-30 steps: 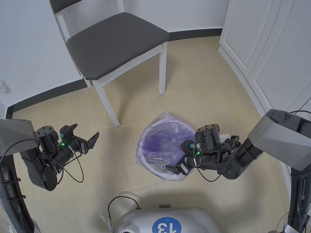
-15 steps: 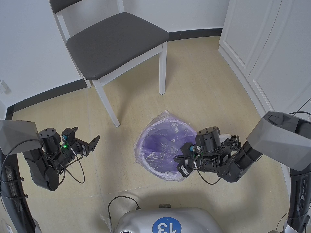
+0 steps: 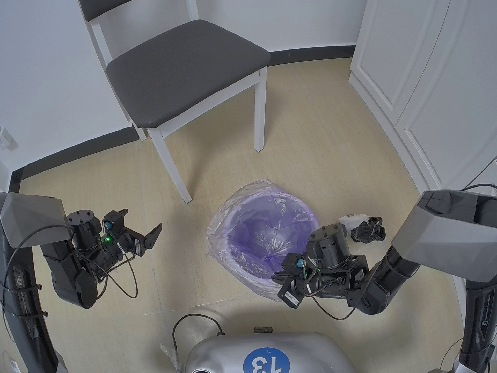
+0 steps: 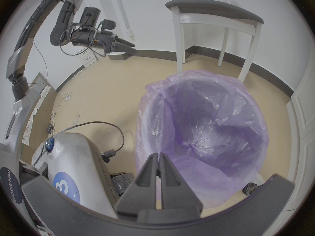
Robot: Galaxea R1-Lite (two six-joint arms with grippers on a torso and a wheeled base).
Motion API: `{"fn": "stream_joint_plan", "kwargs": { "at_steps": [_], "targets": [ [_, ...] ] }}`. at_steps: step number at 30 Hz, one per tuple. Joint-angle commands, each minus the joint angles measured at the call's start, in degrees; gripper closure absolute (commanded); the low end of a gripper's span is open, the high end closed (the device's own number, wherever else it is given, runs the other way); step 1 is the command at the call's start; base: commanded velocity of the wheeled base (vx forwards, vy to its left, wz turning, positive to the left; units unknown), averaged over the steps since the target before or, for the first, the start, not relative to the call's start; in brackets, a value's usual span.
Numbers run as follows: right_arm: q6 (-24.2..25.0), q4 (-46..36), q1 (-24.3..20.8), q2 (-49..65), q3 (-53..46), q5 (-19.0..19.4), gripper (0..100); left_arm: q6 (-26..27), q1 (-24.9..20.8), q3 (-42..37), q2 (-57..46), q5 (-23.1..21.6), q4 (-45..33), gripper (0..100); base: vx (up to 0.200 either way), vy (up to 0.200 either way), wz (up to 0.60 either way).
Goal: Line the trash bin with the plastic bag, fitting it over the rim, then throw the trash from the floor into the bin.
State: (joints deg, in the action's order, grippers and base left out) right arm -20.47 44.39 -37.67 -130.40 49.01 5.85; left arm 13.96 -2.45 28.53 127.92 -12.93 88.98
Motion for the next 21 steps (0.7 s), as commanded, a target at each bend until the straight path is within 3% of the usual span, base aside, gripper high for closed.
{"fn": "stream_joint_plan", "kwargs": {
  "at_steps": [1,21],
  "targets": [
    [0.0,0.0,-0.6,-1.4,-0.5,0.0,100,0.0,0.0,-0.1,0.2,0.0,1.0,0,0.0,0.0,0.0],
    [-2.0,0.7,-0.8,-6.4,1.1,-0.5,100,0.1,-0.5,0.7,1.2,-0.1,1.0,0,0.0,0.0,0.0]
  ]
}}
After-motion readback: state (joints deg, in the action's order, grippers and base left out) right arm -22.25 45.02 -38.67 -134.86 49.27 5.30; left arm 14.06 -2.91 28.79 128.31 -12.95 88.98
